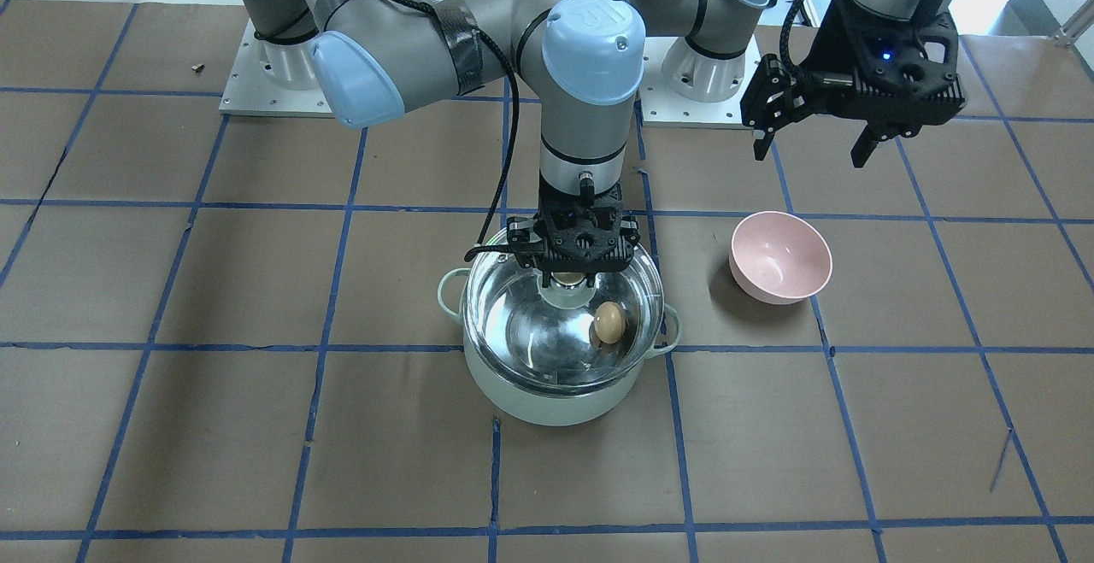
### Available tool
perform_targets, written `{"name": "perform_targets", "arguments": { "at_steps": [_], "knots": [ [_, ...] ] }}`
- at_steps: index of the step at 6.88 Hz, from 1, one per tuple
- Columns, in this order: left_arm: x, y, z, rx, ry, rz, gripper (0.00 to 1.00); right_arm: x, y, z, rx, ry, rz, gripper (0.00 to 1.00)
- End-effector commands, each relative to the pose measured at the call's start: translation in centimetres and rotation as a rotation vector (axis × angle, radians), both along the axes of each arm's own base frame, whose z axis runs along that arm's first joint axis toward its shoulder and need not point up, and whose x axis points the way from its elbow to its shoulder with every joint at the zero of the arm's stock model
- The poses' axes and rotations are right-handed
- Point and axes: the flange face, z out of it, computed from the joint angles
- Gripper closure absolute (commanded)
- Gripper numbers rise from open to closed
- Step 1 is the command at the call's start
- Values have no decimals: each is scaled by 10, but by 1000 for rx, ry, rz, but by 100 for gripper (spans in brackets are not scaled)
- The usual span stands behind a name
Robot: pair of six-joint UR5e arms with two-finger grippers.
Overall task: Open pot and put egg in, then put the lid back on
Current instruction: 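Carry the glass lid over the pot with the right gripper and lower it on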
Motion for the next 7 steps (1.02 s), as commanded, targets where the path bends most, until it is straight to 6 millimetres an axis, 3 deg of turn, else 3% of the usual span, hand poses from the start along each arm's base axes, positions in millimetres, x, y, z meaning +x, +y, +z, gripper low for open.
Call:
{"name": "perform_targets", "arguments": {
  "at_steps": [1,4,6,7],
  "knots": [
    [-1,0,0,0,2,0,0,-1,2,-5,10,4,7,74],
    [-1,0,0,-2,1,0,0,-1,3,-7,14,6,-1,71],
    [-2,0,0,-2,2,0,0,-1,3,-7,15,8,11,16],
    [-2,0,0,-2,2,0,0,-2,4,-7,14,13,11,16]
  ]
}}
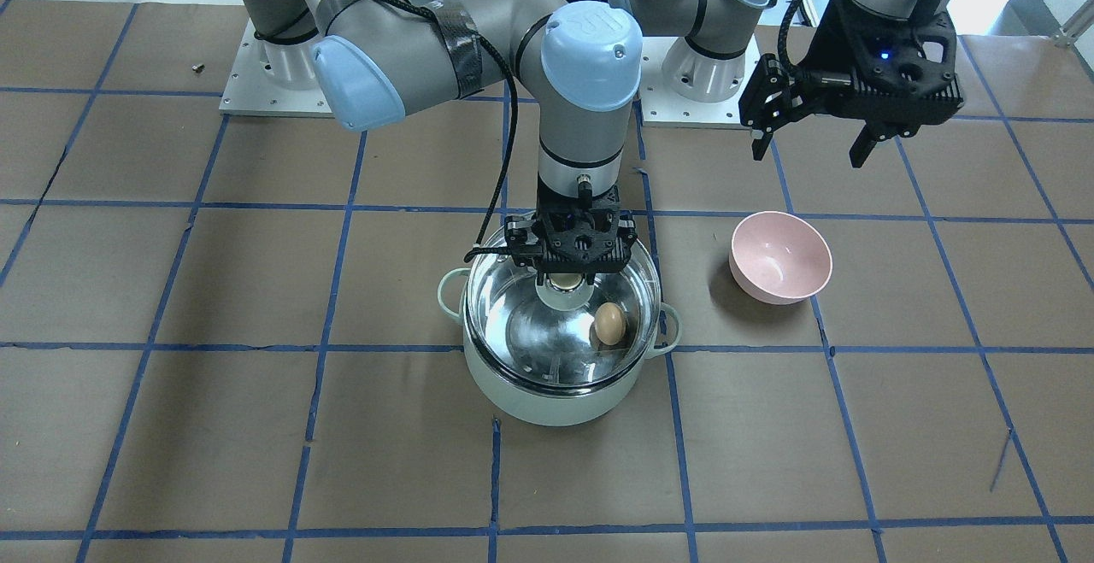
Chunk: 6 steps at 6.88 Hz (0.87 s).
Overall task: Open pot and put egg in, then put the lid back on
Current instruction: 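Carry the glass lid over the pot with the right gripper and lower it on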
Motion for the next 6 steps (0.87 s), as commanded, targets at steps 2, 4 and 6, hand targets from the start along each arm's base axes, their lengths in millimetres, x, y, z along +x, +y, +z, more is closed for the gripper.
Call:
{"name": "perform_targets", "arguments": {
  "at_steps": [2,4,6],
  "knots": [
    [0,0,0,0,0,0,0,-1,0,1,-8,7,12,16],
    [0,-1,1,-6,0,0,0,-3,6,-15,34,18,13,16],
    [0,-1,1,-8,-1,0,0,-6,19,-19,50,6,6,15]
  ]
}}
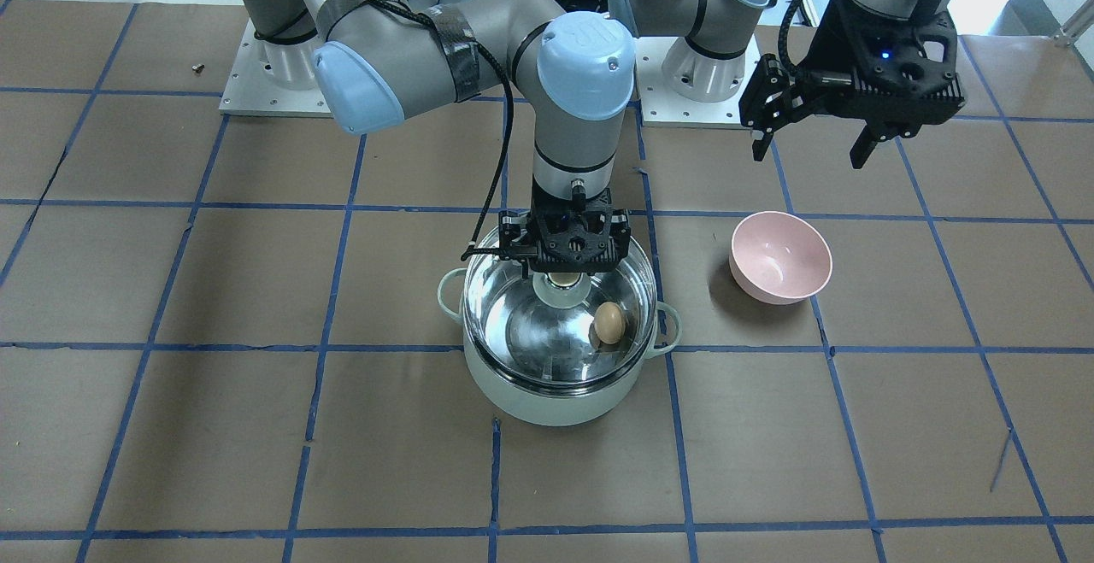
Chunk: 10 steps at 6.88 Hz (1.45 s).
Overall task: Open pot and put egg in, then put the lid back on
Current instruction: 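Release the lid knob and lift the right gripper away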
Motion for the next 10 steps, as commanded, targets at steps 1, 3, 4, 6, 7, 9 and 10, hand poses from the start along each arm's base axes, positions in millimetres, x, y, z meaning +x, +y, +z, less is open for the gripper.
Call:
{"name": "perform_targets", "arguments": {
  "at_steps": [1,3,4,6,7,9,10],
  "knots": [
    [0,0,0,-1,-1,0,0,-1,6,1,6,-9,1,15],
    [0,0,1,-1,-1,0,0,0,3,5,-7,-20,-1,15],
    [0,0,1,-3,1,0,0,0,2,5,-10,-21,-1,15],
    [0,0,1,-3,1,0,0,1,-1,3,-28,-28,8,15],
    [0,0,1,-3,1,0,0,3,-5,5,-62,-49,9,15],
    [0,0,1,-3,1,0,0,1,-9,9,-84,-62,0,15],
    [0,0,1,-3,1,0,0,-11,-18,21,-100,-71,-30,15]
  ]
}}
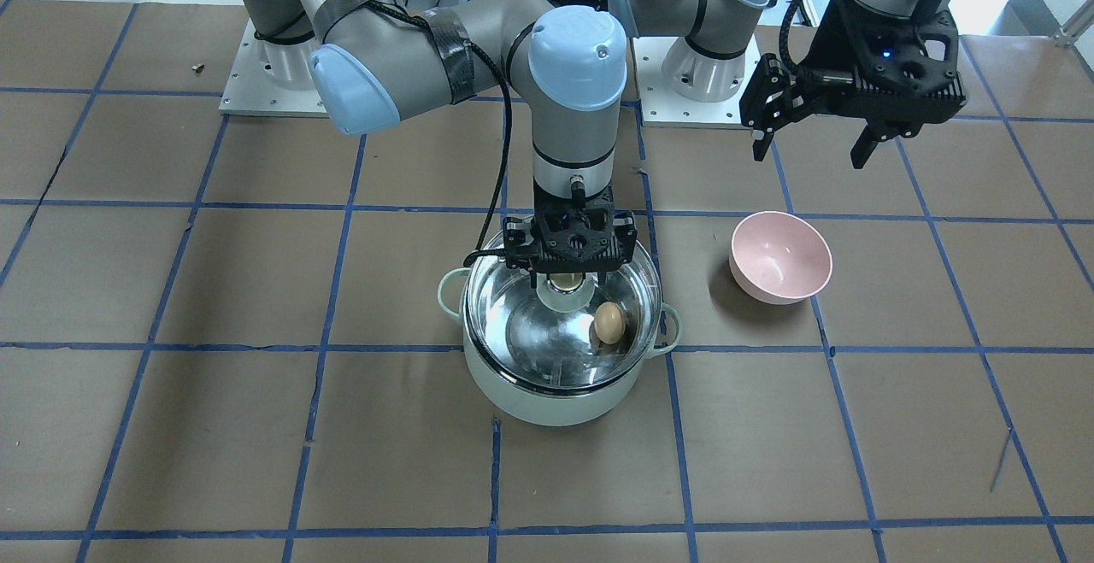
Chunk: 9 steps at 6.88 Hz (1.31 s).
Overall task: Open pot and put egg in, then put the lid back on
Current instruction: 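Release the lid knob and lift the right gripper away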
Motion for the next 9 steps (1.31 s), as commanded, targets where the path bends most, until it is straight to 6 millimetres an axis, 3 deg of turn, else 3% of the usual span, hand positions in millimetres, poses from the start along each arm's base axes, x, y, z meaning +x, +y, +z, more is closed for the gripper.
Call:
{"name": "perform_targets", "arguments": {
  "at_steps": [1,2,4,5,7,8,9],
  "knots": [
    [0,0,0,0,0,0,0,-22,-17,30,-36,-47,-50,14],
    [0,0,0,0,0,0,0,-34,-30,50,-14,-159,-119,14],
    [0,0,0,0,0,0,0,-101,-57,97,-35,-231,-214,13],
    [0,0,0,0,0,0,0,-145,-55,119,0,-204,-241,12],
    [-3,1,0,1,1,6,0,-217,-47,140,78,-127,-184,12],
    [-3,1,0,1,1,6,0,-242,-42,143,123,-62,-211,12],
    [-3,1,1,-2,1,6,0,-246,-38,145,123,-20,-106,3]
  ]
}}
